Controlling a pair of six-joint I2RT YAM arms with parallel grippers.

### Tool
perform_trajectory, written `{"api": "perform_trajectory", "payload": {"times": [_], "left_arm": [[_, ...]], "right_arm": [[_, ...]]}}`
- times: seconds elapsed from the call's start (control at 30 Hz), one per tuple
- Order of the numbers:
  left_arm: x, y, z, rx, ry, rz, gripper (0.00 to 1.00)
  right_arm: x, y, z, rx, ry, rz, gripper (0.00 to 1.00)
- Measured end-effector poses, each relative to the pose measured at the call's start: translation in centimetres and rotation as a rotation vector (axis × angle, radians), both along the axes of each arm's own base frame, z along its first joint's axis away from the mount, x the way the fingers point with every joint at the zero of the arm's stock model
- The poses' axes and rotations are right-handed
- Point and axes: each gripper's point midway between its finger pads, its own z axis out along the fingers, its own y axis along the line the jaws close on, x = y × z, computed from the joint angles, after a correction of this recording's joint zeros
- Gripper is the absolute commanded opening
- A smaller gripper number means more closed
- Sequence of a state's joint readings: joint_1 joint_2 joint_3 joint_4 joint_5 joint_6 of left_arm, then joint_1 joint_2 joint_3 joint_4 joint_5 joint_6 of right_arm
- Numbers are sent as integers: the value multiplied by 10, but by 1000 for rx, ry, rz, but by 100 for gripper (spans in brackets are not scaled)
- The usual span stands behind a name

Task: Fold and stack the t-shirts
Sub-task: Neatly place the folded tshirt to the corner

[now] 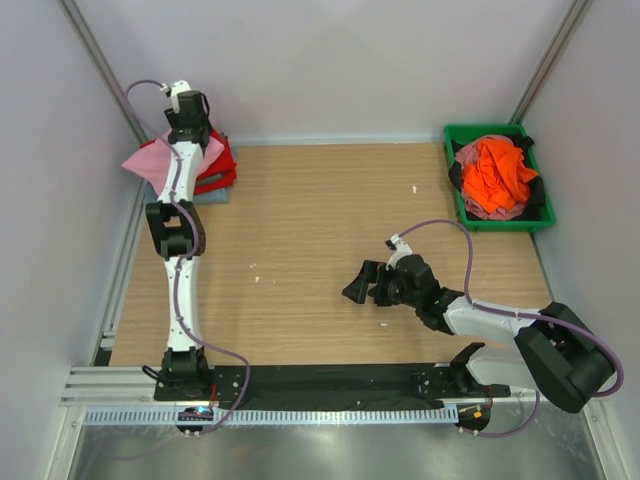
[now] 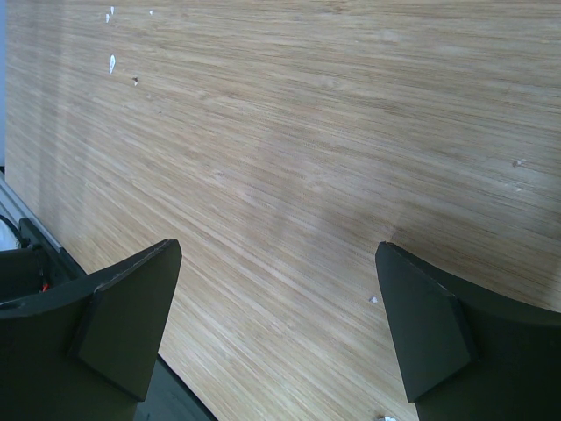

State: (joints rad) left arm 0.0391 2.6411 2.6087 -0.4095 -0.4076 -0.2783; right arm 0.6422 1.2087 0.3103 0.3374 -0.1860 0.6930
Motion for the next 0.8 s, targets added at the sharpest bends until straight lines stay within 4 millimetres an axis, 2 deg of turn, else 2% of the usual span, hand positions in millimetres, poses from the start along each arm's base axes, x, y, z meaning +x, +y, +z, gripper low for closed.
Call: {"api": "perform_trajectory", "payload": {"times": [0.13,0.17,0.23,0.27,0.43,0.53,0.57,0.8], "left_arm": [[0,-2,1,9,1,-1,53],[0,-3,1,11,2,0,45],[0,-3,1,17,5,-2,38],[0,-4,1,20,6,-4,30],[0,-5,0,24,9,-11,20],[0,-6,-1,24,10,-13,10],[0,-6,-1,23,11,-13,0],[2,-11,-6,32,17,-27,0]], "right_arm": [[0,0,0,0,0,0,100],[0,0,0,0,0,0,100],[0,0,0,1,1,-1,100],[0,0,0,1,1,-1,100],[0,0,0,1,2,-1,100],[0,0,0,1,2,-1,100],[0,0,0,1,2,-1,100],[0,0,0,2,2,-2,100]]}}
